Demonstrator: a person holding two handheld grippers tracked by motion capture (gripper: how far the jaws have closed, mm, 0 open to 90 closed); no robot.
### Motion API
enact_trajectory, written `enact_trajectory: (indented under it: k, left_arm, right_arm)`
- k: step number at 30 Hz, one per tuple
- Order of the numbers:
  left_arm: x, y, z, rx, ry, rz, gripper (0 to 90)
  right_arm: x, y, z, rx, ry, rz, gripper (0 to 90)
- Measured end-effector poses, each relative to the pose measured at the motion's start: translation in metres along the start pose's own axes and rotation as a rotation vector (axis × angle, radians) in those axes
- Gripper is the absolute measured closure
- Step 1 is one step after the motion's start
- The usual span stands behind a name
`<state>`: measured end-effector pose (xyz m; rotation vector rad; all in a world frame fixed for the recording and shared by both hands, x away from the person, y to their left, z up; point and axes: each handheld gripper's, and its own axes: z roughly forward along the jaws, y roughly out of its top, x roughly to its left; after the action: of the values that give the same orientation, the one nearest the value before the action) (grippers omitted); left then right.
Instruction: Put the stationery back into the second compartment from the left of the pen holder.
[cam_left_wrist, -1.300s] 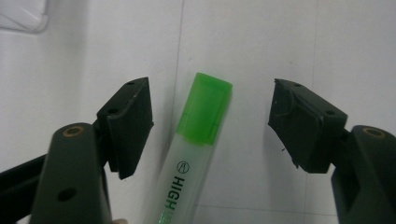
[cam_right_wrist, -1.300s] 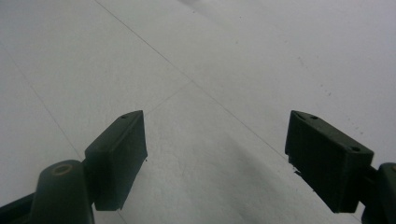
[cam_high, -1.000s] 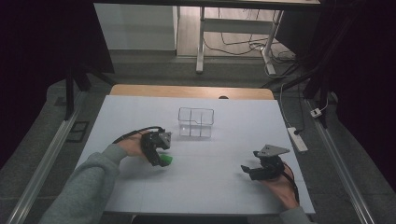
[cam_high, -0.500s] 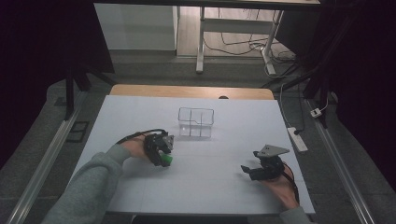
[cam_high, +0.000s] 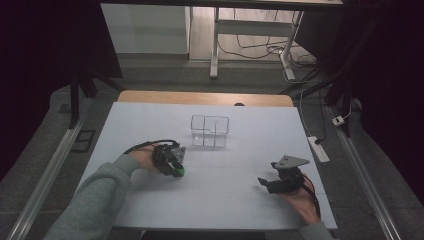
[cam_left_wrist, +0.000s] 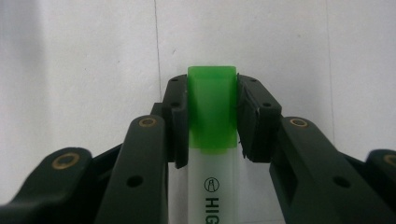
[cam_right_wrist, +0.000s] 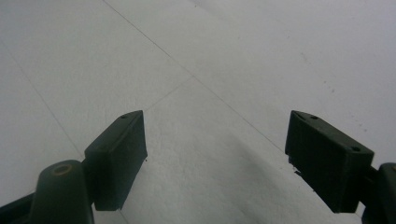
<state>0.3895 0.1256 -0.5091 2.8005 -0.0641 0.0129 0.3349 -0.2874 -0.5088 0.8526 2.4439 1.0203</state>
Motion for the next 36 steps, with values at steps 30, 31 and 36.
enact_trajectory:
  k: [30,31,36]
  left_arm:
    - [-0.005,-0.016,-0.053,-0.205,0.162,-0.173,66.5]
    - [-0.005,-0.017,-0.054,-0.215,0.168,-0.181,66.5]
    - [-0.004,-0.022,-0.064,-0.267,0.201,-0.231,66.5]
  right_arm:
    - [0.000,0.000,-0.001,-0.004,-0.003,0.002,19.8]
    - [0.000,0.000,-0.001,-0.004,-0.003,0.002,19.7]
    - [0.000,0.000,-0.001,-0.005,-0.004,0.004,19.7]
